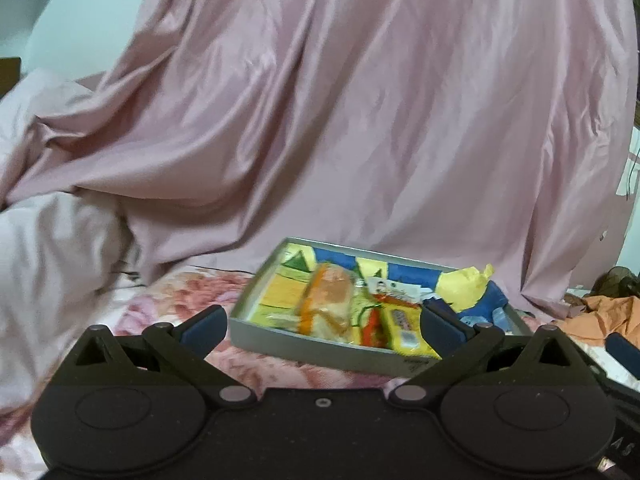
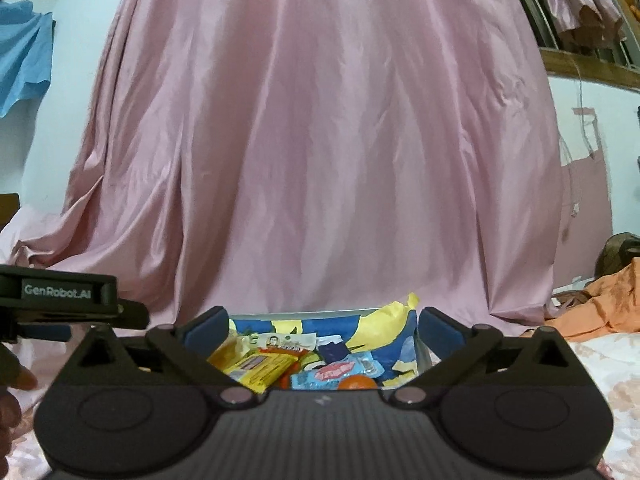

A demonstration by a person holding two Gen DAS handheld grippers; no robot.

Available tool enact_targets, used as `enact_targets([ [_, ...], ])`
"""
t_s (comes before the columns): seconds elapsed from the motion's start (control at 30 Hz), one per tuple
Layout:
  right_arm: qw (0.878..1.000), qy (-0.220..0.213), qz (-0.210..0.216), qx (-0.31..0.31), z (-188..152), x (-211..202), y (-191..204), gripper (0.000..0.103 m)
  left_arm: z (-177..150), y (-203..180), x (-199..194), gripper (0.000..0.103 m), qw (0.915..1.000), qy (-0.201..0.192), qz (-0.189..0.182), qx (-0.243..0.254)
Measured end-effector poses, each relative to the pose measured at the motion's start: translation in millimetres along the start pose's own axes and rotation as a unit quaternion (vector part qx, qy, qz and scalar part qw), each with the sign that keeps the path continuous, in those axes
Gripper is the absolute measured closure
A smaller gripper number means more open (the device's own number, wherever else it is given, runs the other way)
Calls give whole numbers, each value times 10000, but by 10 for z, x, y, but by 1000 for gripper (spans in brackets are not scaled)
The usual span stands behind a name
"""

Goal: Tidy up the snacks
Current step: 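Withdraw both open tools from the tray toward the remaining snacks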

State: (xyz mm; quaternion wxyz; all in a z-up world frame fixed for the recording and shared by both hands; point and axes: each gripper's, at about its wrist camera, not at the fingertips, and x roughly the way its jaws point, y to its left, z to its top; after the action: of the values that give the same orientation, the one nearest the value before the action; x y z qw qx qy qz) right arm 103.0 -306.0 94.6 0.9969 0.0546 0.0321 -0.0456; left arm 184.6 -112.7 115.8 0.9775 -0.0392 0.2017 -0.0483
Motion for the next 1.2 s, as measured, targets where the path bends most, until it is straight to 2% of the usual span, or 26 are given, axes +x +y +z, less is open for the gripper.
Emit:
enact_targets([
  [0.2, 9997, 183, -39, -151, -25, -245, 136, 0, -216, 236, -367, 1, 9996, -93, 193, 202],
  [0.5, 9988, 408, -85, -248, -145, -628, 259, 0, -592, 584, -729, 1, 9988, 176, 412, 219],
  [0.8, 9966, 720, -94, -379, -340, -1027, 298, 0, -951, 714, -941, 1, 9976, 508, 355, 297],
  [0.97, 9925, 1102, -13, -531, -450, -1148, 350, 0, -1119, 739, -955, 1, 9962, 716, 295, 390],
  [1.2, 9804, 1868, -9, -626, -680, -1043, 407, 0, -1295, 755, -817, 1, 9916, 1183, 176, 489],
])
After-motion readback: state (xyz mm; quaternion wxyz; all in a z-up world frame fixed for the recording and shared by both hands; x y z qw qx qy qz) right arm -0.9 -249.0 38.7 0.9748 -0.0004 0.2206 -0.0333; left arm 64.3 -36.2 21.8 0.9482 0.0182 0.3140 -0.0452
